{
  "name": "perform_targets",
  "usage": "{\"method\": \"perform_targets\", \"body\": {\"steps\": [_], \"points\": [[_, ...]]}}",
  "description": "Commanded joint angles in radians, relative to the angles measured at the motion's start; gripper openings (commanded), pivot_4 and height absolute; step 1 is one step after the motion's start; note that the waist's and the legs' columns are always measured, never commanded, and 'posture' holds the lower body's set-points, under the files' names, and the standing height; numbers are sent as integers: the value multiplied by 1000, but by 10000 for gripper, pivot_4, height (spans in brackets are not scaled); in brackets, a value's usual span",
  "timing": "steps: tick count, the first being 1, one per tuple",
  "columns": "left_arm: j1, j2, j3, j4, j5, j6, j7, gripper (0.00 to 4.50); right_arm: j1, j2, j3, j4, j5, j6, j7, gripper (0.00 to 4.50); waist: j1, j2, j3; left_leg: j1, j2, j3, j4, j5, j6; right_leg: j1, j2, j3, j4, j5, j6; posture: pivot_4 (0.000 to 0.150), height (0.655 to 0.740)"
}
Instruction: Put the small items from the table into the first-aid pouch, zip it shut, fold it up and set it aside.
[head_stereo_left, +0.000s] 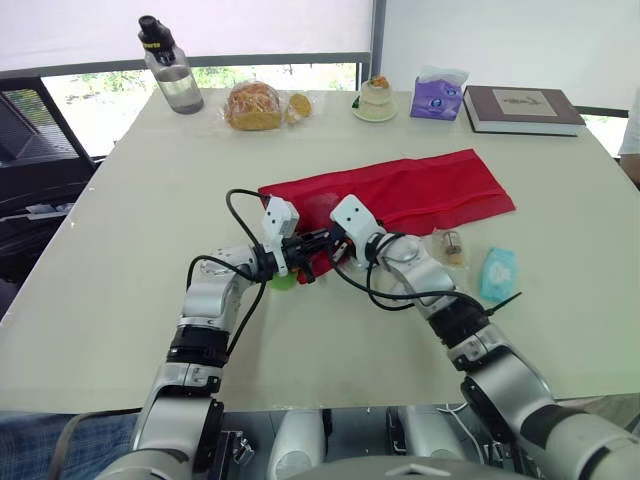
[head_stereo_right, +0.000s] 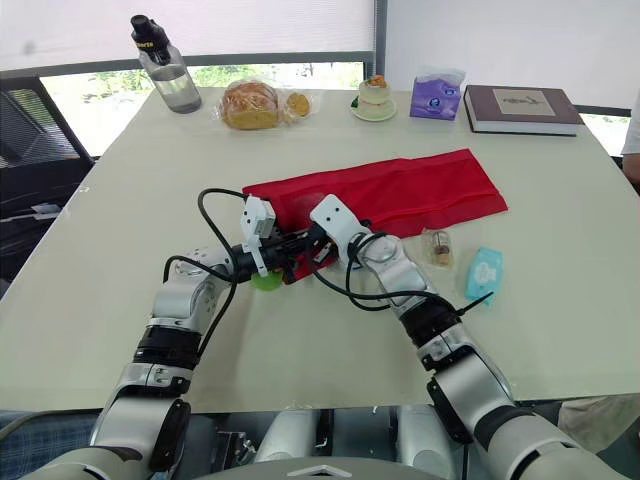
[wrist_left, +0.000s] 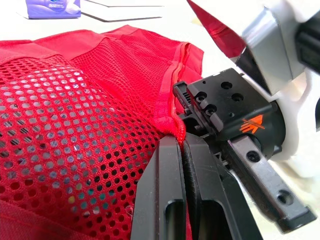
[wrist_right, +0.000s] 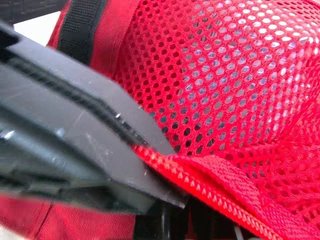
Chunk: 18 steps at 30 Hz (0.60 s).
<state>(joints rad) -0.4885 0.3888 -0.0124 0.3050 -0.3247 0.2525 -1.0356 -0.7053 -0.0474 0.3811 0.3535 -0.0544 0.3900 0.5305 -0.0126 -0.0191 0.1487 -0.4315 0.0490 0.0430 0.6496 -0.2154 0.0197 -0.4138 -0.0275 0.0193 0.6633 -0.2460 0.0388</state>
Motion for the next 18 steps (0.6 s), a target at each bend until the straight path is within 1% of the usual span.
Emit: {"method": "perform_targets", "body": {"steps": [1,5,9,14,18], "points": [[1,7,-35,47,31,-2,-12,0,23,-29,14,-135,15,29,70,754,-1,0,0,0,0,0,0,0,0,0,0,0,0,0,0,1500,7400],[-17,18,-33,77,38,-19,-29,0,76,-80,7,-235,27,77,115,754,-2,0,0,0,0,0,0,0,0,0,0,0,0,0,0,1500,7400],[-49,40,-14,134,50,-54,-31,0,135,-148,-46,-375,64,134,144,754,-1,0,0,0,0,-1,0,0,0,0,0,0,0,0,0,1500,7400],[-79,83,-6,217,71,-109,-49,0,184,-175,-141,-541,170,263,149,754,-8,0,0,0,1,0,0,0,0,0,1,0,1,0,0,1500,7400],[-117,134,-4,309,109,-183,-61,0,222,-205,-211,-626,233,284,148,754,-9,0,0,1,5,0,0,0,0,-1,5,0,0,0,0,1500,7400]]}}
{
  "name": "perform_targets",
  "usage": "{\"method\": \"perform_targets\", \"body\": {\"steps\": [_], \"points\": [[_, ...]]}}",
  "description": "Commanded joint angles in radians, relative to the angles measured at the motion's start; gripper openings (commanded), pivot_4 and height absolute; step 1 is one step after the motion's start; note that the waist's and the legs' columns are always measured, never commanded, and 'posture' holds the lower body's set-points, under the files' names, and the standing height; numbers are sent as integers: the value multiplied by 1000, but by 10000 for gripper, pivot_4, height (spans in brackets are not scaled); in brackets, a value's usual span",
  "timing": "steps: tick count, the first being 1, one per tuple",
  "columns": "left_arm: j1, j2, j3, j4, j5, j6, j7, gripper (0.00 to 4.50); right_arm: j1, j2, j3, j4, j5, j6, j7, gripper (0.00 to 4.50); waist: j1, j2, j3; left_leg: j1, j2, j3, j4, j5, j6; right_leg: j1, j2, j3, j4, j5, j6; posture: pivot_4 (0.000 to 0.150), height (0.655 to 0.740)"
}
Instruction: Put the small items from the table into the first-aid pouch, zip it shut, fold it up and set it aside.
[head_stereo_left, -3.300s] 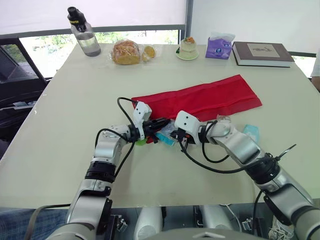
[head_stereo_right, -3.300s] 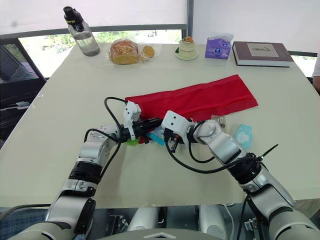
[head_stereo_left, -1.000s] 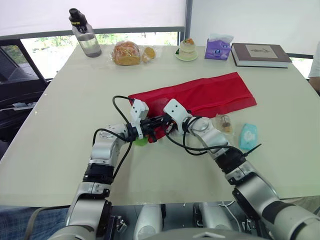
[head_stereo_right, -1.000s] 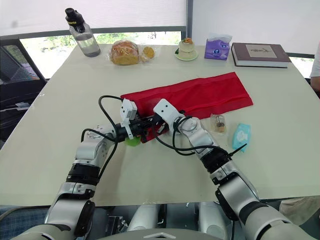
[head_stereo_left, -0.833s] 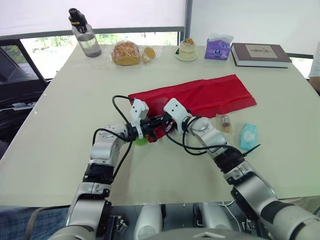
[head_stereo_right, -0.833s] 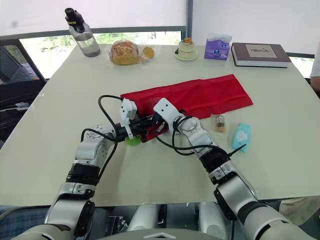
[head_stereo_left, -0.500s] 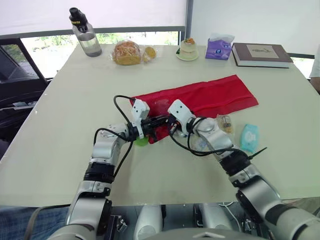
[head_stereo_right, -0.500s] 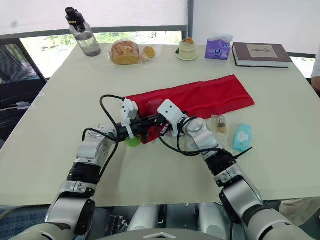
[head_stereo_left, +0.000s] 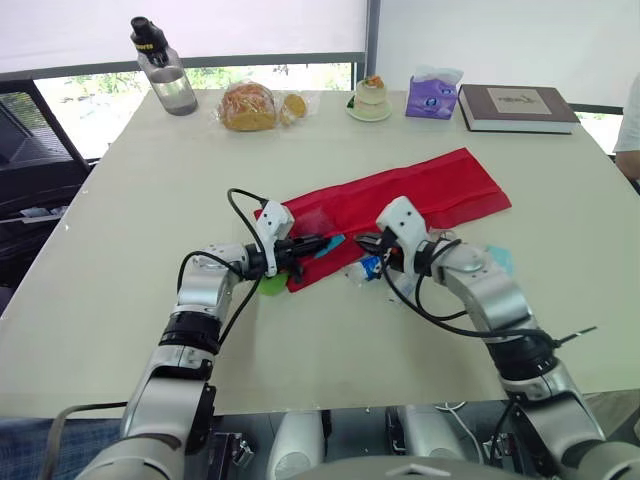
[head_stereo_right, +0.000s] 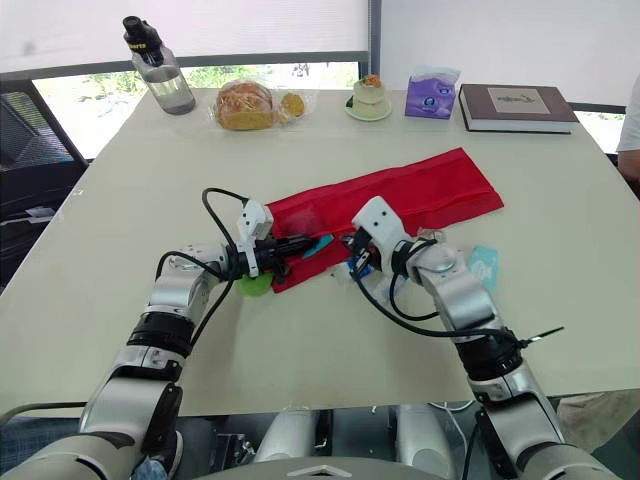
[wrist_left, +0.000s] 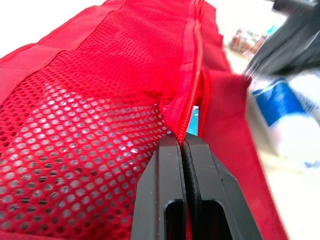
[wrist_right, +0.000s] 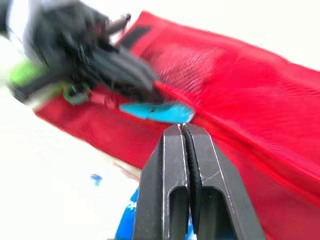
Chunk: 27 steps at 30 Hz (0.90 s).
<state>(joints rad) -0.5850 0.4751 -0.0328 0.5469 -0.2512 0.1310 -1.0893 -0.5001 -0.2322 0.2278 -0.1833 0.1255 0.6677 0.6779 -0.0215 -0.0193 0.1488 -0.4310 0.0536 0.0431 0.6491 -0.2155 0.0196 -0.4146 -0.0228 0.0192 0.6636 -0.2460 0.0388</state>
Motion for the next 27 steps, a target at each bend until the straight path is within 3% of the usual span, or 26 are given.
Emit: {"method": "perform_targets", "body": {"steps": [1,11,15,21,24,27], "points": [[-27,54,17,82,41,-74,-9,0,22,-24,-64,-99,60,8,-3,754,0,0,0,0,1,0,0,0,0,0,1,0,0,0,0,1500,7400],[-107,152,-15,300,194,-355,70,0,216,-129,-236,-247,142,-206,11,754,4,0,0,0,3,1,-1,0,0,-1,4,2,0,0,-1,1500,7400],[-88,148,-37,310,238,-475,82,0,281,-151,-361,-295,261,-272,52,754,7,0,0,0,3,2,0,0,0,-1,4,2,0,1,-1,1500,7400],[-81,196,-62,385,314,-595,128,0,389,-281,-476,-317,378,-300,168,754,3,0,0,1,3,5,-1,0,0,-1,3,4,-1,1,-1,1500,7400],[-112,206,-56,440,335,-622,178,0,415,-327,-517,-325,436,-284,190,9234,1,0,0,3,4,4,-1,0,0,-1,5,5,1,1,-2,1500,7400],[-138,210,-57,481,354,-645,208,0,421,-355,-525,-330,467,-281,191,24824,2,0,0,5,5,3,-1,0,0,0,6,4,1,1,-3,1500,7400]]}}
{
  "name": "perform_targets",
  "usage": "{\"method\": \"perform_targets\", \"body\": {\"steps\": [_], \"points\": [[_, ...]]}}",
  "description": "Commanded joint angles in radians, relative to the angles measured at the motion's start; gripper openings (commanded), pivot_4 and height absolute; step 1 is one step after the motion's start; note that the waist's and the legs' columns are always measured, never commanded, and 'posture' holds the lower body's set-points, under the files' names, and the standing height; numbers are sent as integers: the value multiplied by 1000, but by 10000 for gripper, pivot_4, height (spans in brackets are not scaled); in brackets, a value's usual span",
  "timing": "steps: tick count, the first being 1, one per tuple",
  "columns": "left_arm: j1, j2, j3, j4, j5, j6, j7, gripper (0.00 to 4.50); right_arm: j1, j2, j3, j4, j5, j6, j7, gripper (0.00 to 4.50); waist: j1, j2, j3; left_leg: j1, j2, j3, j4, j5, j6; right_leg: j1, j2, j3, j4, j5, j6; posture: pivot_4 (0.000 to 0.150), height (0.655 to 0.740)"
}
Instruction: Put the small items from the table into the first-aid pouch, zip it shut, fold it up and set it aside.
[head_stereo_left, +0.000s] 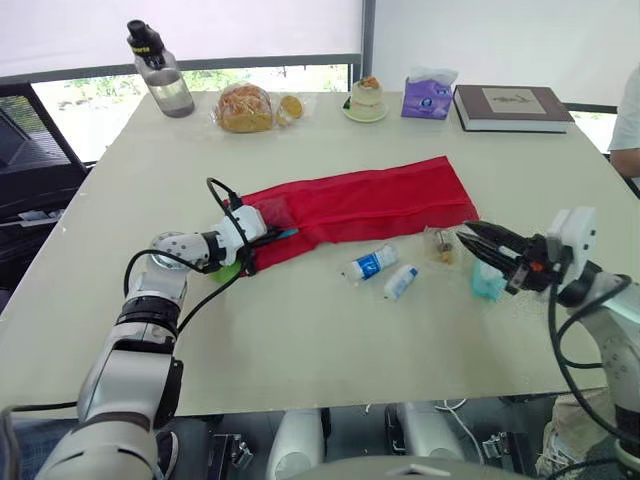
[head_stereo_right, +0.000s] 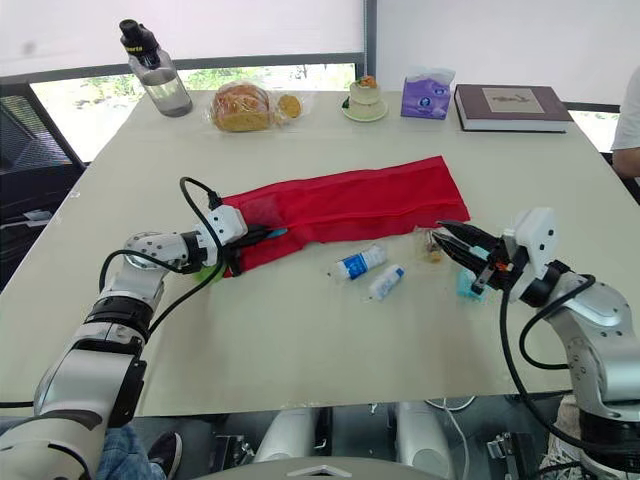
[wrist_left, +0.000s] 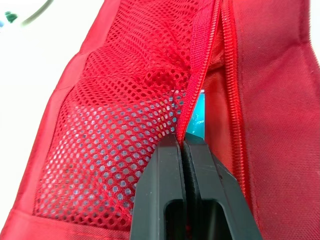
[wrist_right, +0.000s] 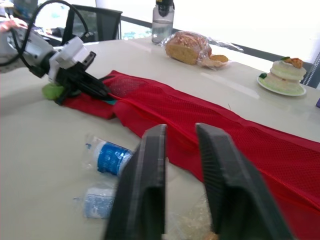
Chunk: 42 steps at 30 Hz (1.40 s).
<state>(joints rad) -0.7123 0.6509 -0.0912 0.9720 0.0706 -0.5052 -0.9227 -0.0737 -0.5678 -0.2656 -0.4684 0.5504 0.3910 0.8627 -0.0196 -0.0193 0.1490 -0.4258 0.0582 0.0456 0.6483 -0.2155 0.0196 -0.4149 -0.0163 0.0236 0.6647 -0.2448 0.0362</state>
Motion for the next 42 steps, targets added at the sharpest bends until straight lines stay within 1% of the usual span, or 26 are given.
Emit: {"method": "perform_targets", "body": {"steps": [1,2,4,5,8,12,14,15,16,17,18,19,20,21,22,23,24,29,32,34,36,38,39,42], "points": [[-20,45,3,75,37,-9,47,0,5,-18,-30,-58,50,-5,-3,28398,0,0,0,0,0,0,0,0,0,0,0,0,0,0,0,1500,7400],[-28,54,5,93,43,-8,56,0,15,-19,-26,-71,59,-1,-8,33961,0,0,0,1,0,0,0,0,0,0,0,0,0,0,0,1500,7400],[-43,69,10,123,51,-4,73,0,33,-21,-15,-95,70,7,-20,43007,0,0,0,0,0,0,0,0,0,0,0,0,0,0,0,1500,7400],[-49,74,8,134,57,-7,79,0,38,-22,-10,-103,72,9,-24,44310,-1,0,0,0,0,1,0,0,0,0,0,0,0,1,-1,1500,7400],[-66,80,4,157,66,-12,93,0,42,-20,1,-122,80,13,-43,44310,0,0,0,0,0,1,0,0,0,0,0,1,-1,1,-1,1500,7400],[-86,61,16,163,33,-11,4,0,19,-19,25,-130,84,18,-66,44310,2,0,0,-1,0,2,0,0,0,0,-1,1,-1,1,-1,1500,7400],[-106,59,34,160,2,11,-50,6333,15,-27,33,-127,79,14,-66,45000,6,-1,0,-1,0,2,1,0,0,0,-1,1,-1,1,-2,1500,7400],[-116,62,40,158,-10,18,-74,8694,16,-30,34,-127,77,12,-66,45000,7,-1,0,-2,0,2,1,0,0,0,-1,0,-1,1,-2,1500,7400],[-126,65,46,153,-21,24,-99,13372,16,-31,34,-126,75,10,-68,45000,8,-1,1,-2,0,1,1,0,0,0,-1,0,-1,1,-2,1500,7400],[-133,67,52,148,-32,30,-118,19124,16,-31,34,-126,74,8,-72,45000,9,-1,1,-3,0,1,1,0,0,-1,-1,0,-2,2,-4,1500,7400],[-145,69,67,133,-59,62,-162,23698,16,-32,33,-126,72,5,-75,45000,10,-1,1,-4,0,1,1,0,0,-1,-1,0,-2,2,-3,1500,7400],[-153,69,78,123,-78,86,-194,27550,16,-32,33,-127,70,4,-77,45000,10,-2,1,-5,0,1,1,0,0,-2,-1,0,-2,2,-3,1500,7400],[-162,70,92,100,-108,133,-248,29970,17,-33,33,-128,68,3,-80,45000,11,-2,1,-6,-1,1,1,0,0,-2,-1,0,-2,2,-3,1500,7400],[-171,72,100,74,-133,183,-301,34588,16,-33,33,-129,68,3,-82,45000,11,-2,1,-6,-1,1,1,0,0,-2,-1,0,-2,2,-3,1500,7400],[-175,75,102,52,-147,218,-337,37754,15,-33,34,-130,67,3,-84,45000,10,-4,2,-6,-1,1,1,0,0,-2,-1,0,-2,2,-3,1500,7400],[-181,74,104,27,-156,245,-358,41560,13,-34,35,-130,67,2,-86,45000,10,-4,2,-6,-1,1,1,0,0,-2,-1,0,-2,2,-3,1500,7400],[-182,73,104,8,-159,262,-367,44283,12,-34,37,-129,67,2,-87,45000,10,-4,2,-6,-1,1,1,0,0,-2,-1,-1,-2,2,-3,1500,7400],[-206,15,70,-112,-128,356,-285,44283,-10,-37,40,-122,71,4,-94,45000,10,-4,3,-6,-1,0,2,0,0,-2,-1,0,-2,2,-2,1500,7400],[-201,-92,10,-241,-80,443,-183,44283,-16,-40,38,-125,67,5,-103,45000,17,-4,3,-6,-1,0,3,0,0,-1,-1,0,-2,2,-2,1500,7400],[-187,-133,-35,-285,-22,448,-118,44283,-17,-40,38,-126,68,5,-107,45000,23,-5,3,-6,-3,-1,4,0,0,0,-1,1,-2,2,-2,1500,7400],[-175,-146,-94,-291,70,384,-35,44283,-18,-37,39,-125,67,2,-112,45000,21,-5,3,-6,-3,1,4,0,0,0,-1,2,-2,2,-2,1500,7400],[-176,-176,-147,-262,169,333,121,44283,-20,-25,48,-122,59,-8,-122,45000,11,-5,3,-6,-3,1,4,0,0,0,0,3,-2,2,-2,1500,7400],[-171,-202,-158,-246,187,334,176,44283,-22,-19,57,-121,49,-14,-129,45000,8,-5,3,-5,-3,1,3,0,0,0,0,3,-2,2,-2,1500,7400],[-167,-244,-196,-218,245,339,266,44283,-29,-2,68,-123,36,-23,-150,45000,10,-5,3,-5,-2,-2,3,0,0,0,1,1,-1,2,-1,1500,7400]]}}
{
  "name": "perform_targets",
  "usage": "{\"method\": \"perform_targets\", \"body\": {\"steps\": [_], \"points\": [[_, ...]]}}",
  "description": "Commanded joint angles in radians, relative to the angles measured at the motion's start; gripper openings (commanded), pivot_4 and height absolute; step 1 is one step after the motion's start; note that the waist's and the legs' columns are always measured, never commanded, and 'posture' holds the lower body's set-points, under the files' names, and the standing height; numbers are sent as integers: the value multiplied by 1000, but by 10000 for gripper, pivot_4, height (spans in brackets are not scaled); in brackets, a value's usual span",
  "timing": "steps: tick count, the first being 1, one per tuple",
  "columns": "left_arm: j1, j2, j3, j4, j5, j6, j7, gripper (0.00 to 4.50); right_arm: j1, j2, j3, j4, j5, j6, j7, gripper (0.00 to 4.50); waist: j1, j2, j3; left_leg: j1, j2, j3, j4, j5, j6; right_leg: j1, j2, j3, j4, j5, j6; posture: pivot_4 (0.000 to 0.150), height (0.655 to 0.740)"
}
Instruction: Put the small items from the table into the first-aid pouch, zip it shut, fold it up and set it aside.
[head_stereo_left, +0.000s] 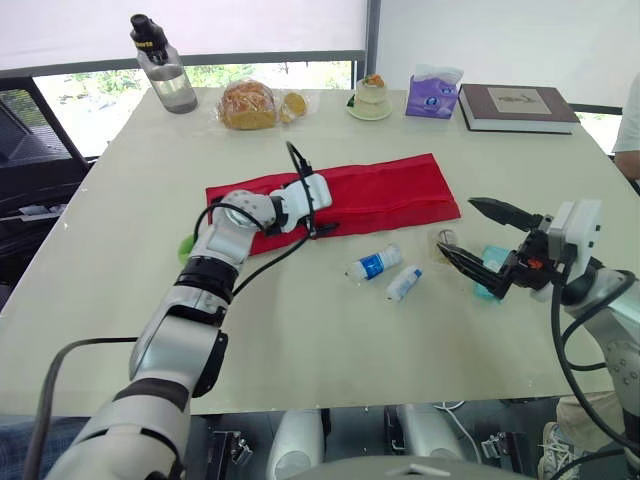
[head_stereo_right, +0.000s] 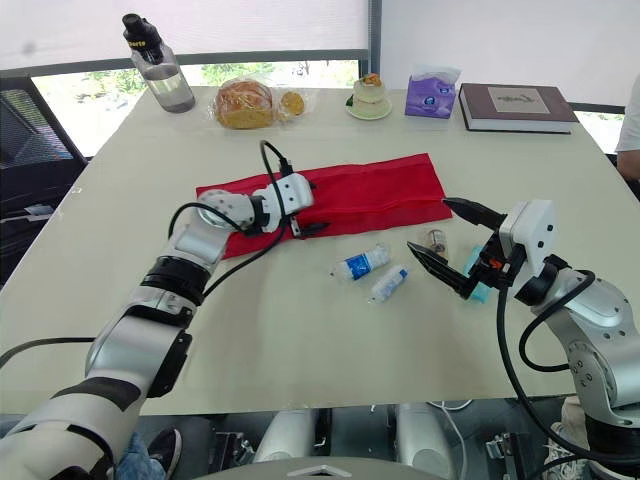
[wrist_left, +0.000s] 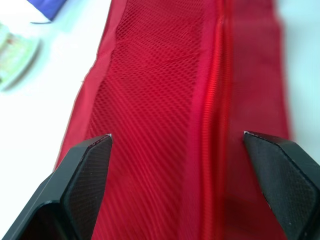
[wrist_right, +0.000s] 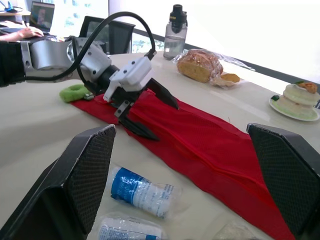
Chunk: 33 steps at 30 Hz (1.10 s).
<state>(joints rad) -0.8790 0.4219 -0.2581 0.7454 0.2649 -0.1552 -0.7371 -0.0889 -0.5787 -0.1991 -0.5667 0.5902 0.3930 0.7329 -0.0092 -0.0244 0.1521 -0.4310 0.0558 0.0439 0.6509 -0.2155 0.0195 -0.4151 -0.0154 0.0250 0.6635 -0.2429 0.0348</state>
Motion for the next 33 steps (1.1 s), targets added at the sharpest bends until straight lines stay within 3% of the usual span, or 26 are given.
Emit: {"method": "perform_targets", "body": {"steps": [1,11,15,23,28,33], "points": [[-2,-26,-38,14,67,-1,104,44283,-15,13,4,-28,-5,-26,-27,45000,0,0,0,0,0,0,0,0,0,0,0,0,0,0,0,1500,7400],[78,3,-39,-153,137,173,213,44283,-11,8,-9,-30,-16,-37,-38,45000,-6,0,0,2,0,2,2,0,0,1,0,2,1,1,1,1500,7400],[53,-17,-26,-100,151,240,296,44283,-12,0,12,-31,-34,-42,-30,45000,-4,0,0,2,0,2,2,0,0,1,0,2,1,1,1,1500,7400],[87,-26,-66,-164,177,335,290,44283,-25,-14,12,-26,-37,-42,-27,45000,-4,0,0,2,0,2,2,0,0,1,0,2,1,1,1,1500,7400],[114,-22,-44,-234,152,395,274,28970,-54,-10,15,-26,-30,-35,-42,45000,-8,1,0,2,0,3,2,0,0,1,0,3,1,1,1,1500,7400],[124,-34,-47,-281,128,423,248,7563,-58,-13,19,-9,-43,-42,-43,45000,-3,0,0,2,0,2,2,0,0,1,0,2,1,1,1,1500,7400]]}}
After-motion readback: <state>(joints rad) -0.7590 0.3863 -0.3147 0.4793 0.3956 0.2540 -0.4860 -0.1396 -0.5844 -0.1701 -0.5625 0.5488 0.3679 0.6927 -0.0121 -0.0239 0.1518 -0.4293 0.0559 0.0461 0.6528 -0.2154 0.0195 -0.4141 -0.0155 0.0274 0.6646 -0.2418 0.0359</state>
